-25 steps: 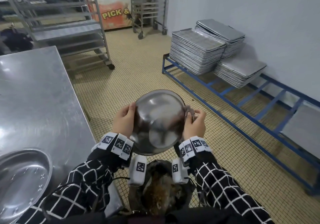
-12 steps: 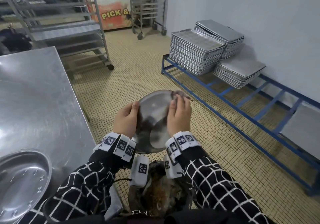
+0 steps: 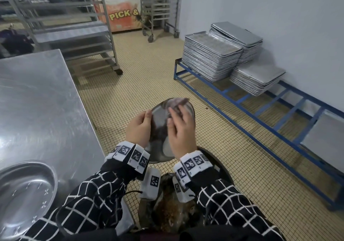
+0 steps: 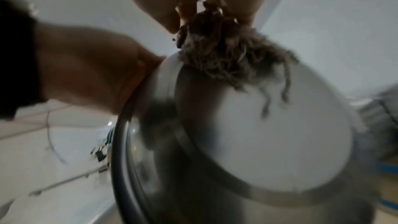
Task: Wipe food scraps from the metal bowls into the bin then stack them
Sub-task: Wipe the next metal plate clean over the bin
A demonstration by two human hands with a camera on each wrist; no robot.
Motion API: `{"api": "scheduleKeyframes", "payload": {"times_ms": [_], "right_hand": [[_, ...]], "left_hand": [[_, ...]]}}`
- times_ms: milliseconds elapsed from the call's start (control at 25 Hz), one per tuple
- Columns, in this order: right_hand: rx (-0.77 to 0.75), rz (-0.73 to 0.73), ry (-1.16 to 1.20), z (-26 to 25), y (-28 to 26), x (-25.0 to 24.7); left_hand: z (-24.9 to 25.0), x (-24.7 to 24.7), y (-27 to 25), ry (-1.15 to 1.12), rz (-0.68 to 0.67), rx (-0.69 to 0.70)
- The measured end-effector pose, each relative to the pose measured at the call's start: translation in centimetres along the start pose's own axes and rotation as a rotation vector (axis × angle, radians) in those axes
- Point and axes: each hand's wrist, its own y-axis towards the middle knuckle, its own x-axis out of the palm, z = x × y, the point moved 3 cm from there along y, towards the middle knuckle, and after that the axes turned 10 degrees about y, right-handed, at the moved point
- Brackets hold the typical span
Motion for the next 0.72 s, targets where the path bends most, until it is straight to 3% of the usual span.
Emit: {"api": "scheduleKeyframes", "payload": {"times_ms": [80, 160, 320, 400, 600, 720], "right_hand": [[-0.051, -0.012, -0.208, -0.4, 0.2, 1.0], [0.047, 0.05, -0.243, 0.4, 0.9, 0.6], [0.506, 0.237, 0.133, 5.0, 1.2, -1.6], [0.65, 0.323, 0.249, 7.0, -0.2, -2.5], [0.781, 0.338, 0.443, 9.5, -1.9, -4.4], [0.691, 0.274, 0.346, 10.0, -0.8, -6.0]], "left_hand": [[0.3, 0.3, 0.0, 0.005, -0.017, 0.044], [0.2, 0.3, 0.0, -0.025, -0.011, 0.047], [-1.0, 0.2, -0.2, -0.131, 0.012, -0.009], [-1.7, 0.1, -0.1, -0.174, 0.02, -0.059], [-2.4, -0.2, 0.0, -0.256, -0.012, -0.121], [-3.0, 0.2, -0.3, -0.186, -0.082, -0.09]]}}
